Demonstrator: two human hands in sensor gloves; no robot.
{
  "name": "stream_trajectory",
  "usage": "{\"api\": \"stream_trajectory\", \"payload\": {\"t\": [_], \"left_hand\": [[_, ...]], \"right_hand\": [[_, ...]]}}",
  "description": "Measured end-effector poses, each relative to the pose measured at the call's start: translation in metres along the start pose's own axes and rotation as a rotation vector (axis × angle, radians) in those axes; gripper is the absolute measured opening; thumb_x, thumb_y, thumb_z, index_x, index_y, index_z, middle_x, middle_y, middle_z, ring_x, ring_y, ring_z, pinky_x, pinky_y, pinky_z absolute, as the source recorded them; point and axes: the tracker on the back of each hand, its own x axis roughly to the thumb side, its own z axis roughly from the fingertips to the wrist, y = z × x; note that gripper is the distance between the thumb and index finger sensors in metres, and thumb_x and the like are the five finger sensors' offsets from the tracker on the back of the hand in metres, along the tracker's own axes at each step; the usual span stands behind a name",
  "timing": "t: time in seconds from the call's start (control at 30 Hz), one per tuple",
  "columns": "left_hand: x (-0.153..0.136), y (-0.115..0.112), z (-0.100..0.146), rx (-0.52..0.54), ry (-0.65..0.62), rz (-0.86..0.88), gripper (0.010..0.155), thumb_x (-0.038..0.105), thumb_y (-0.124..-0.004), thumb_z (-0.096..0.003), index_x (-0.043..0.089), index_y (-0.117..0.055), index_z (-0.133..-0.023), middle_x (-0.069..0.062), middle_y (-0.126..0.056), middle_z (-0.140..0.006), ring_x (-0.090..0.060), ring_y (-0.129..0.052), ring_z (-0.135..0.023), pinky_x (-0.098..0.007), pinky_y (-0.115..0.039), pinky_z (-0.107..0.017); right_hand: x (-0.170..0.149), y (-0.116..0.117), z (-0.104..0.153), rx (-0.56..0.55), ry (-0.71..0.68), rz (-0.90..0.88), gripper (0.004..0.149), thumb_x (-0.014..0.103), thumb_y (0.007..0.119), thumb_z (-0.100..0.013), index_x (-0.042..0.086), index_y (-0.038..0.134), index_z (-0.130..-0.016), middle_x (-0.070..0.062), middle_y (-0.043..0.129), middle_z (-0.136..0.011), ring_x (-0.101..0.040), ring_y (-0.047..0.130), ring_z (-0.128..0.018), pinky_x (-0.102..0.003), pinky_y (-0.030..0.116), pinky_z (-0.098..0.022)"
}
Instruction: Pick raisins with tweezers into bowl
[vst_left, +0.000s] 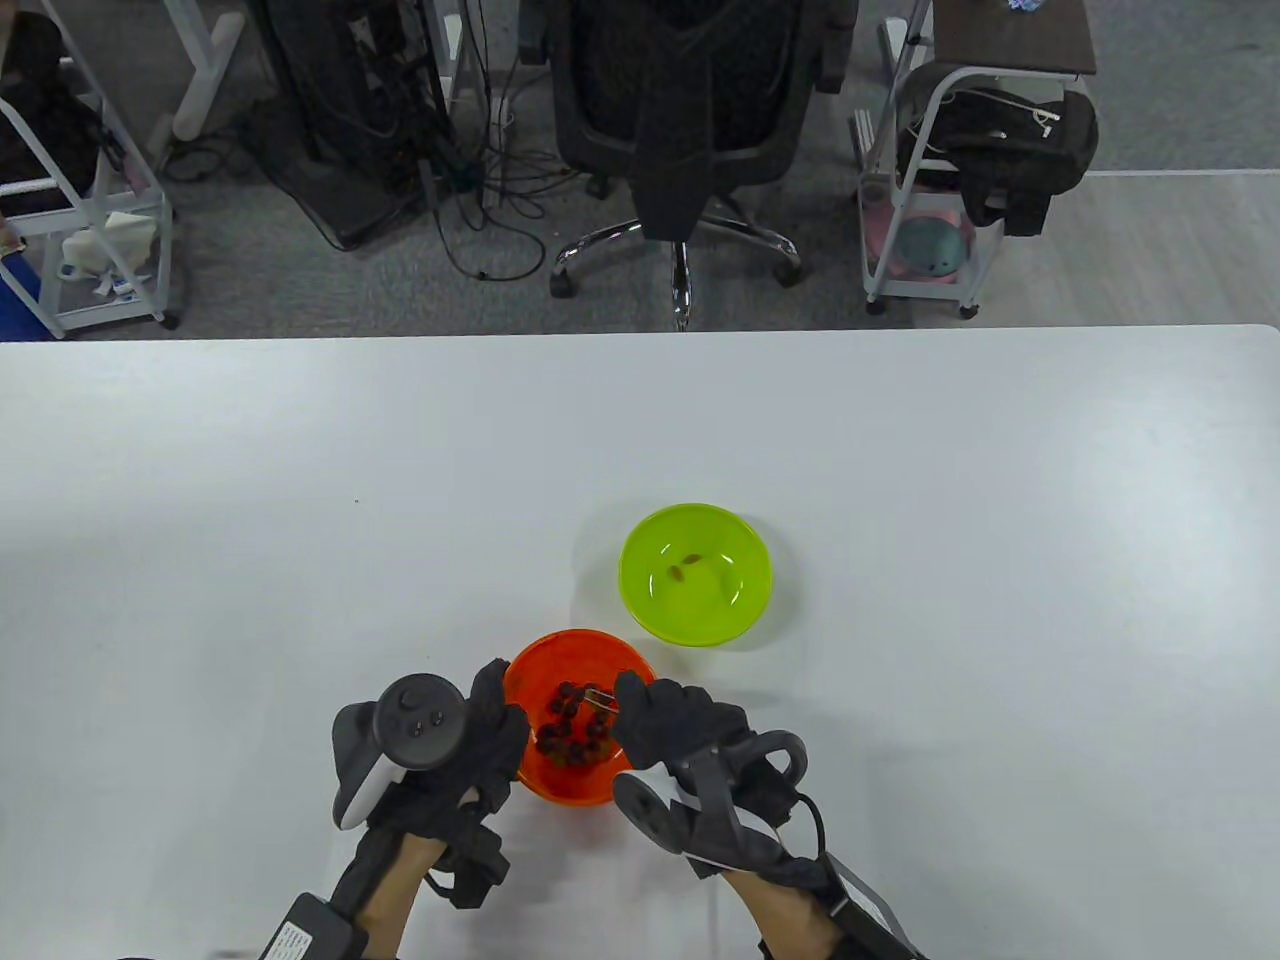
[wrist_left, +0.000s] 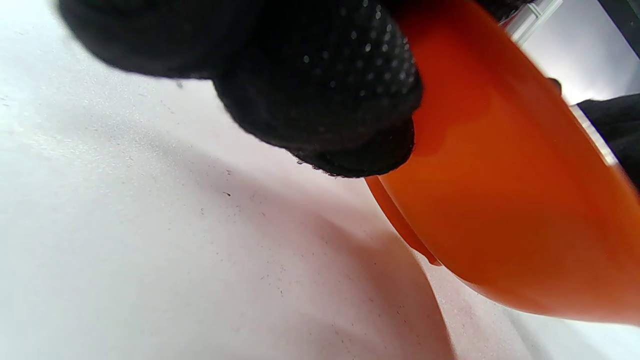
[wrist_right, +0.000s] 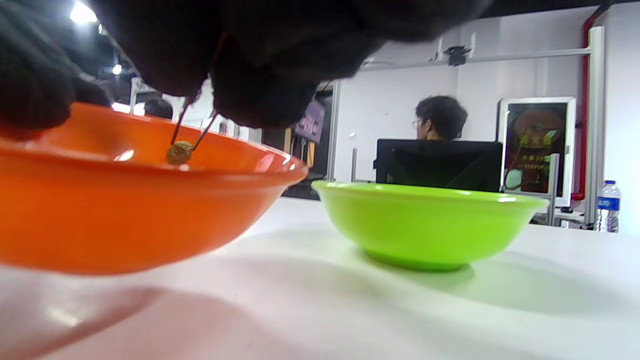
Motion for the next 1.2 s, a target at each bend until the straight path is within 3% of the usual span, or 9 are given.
{"api": "stream_trajectory", "payload": {"t": [0.33,0.63,1.2], "left_hand": [[-0.001,0.003,0.002,0.011,-0.005,0.018,0.059,0.036,-0.064,-0.0601,0.001,-0.057,-0.107,-0.004,-0.103,-0.051,-0.014,-0.104,-0.019,-0.026,-0.092,-0.015],[-0.005,0.005,0.002,0.018,0.009,0.026,0.058,0.036,-0.064,-0.0601,0.002,-0.057,-0.107,-0.004,-0.103,-0.051,-0.014,-0.104,-0.019,-0.026,-0.092,-0.015],[-0.006,0.003,-0.001,0.01,0.041,-0.005,0.059,0.036,-0.064,-0.06,0.001,-0.057,-0.107,-0.004,-0.103,-0.051,-0.014,-0.104,-0.019,-0.026,-0.091,-0.016]], "right_hand": [[-0.043,-0.008,-0.003,-0.154,0.187,-0.065,0.042,0.045,0.078,-0.053,0.028,0.087,-0.09,0.006,0.097,-0.067,-0.003,0.091,-0.037,-0.021,0.083,-0.03],[-0.08,0.013,-0.009,-0.099,0.332,-0.069,0.042,0.045,0.077,-0.054,0.028,0.086,-0.091,0.007,0.097,-0.068,-0.003,0.091,-0.038,-0.021,0.083,-0.03],[-0.101,0.027,-0.01,-0.06,0.412,-0.062,0.042,0.045,0.077,-0.054,0.029,0.085,-0.092,0.007,0.096,-0.069,-0.003,0.091,-0.039,-0.021,0.083,-0.032]]}}
